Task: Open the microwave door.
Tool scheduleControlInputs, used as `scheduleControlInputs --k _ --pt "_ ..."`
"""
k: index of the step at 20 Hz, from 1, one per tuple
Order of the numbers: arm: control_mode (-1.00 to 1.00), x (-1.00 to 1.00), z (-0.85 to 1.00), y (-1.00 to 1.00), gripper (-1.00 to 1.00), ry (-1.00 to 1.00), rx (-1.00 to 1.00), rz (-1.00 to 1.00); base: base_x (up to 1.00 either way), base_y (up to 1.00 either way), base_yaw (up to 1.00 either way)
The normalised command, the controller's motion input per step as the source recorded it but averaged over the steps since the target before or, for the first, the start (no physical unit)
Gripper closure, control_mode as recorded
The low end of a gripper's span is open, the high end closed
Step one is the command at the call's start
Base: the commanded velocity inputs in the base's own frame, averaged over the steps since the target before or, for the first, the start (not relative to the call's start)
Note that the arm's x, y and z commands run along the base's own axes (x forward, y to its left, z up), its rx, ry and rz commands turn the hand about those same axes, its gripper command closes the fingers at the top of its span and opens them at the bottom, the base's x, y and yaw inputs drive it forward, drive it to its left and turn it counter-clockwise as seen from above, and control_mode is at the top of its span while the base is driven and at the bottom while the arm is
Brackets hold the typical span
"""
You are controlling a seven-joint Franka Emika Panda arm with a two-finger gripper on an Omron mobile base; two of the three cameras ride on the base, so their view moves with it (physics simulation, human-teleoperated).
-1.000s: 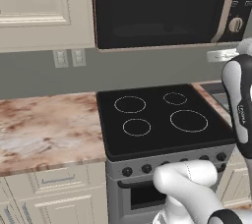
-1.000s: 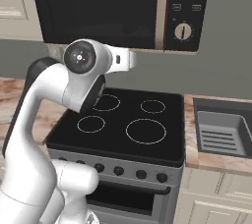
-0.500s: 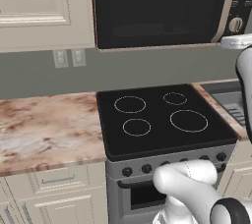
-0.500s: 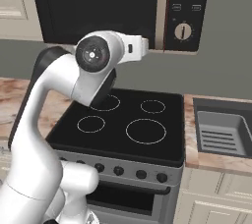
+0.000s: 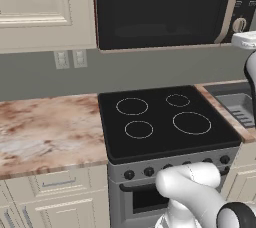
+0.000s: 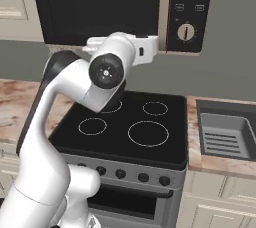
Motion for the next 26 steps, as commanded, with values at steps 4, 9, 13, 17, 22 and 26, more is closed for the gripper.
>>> scheduleControlInputs --k 4,9,13,17,22,26 --pt "-1.00 0.17 0.00 -0.26 -1.00 -0.16 0.00 0.00 0.00 0.00 0.00" --pt "-1.00 0.23 0.06 -0.28 -1.00 -0.12 0.00 0.00 0.00 0.00 0.00" --pt "-1.00 0.26 0.05 -0.26 -1.00 -0.04 0.00 0.00 0.00 0.00 0.00" --pt "-1.00 0.34 0.00 -0.20 -1.00 0.00 0.00 0.00 0.00 0.00 0.00" --pt "-1.00 0.39 0.00 -0.14 -1.00 0.00 0.00 0.00 0.00 0.00 0.00" --pt "-1.00 0.35 0.00 -0.03 -1.00 0.00 0.00 0.00 0.00 0.00 0.00"
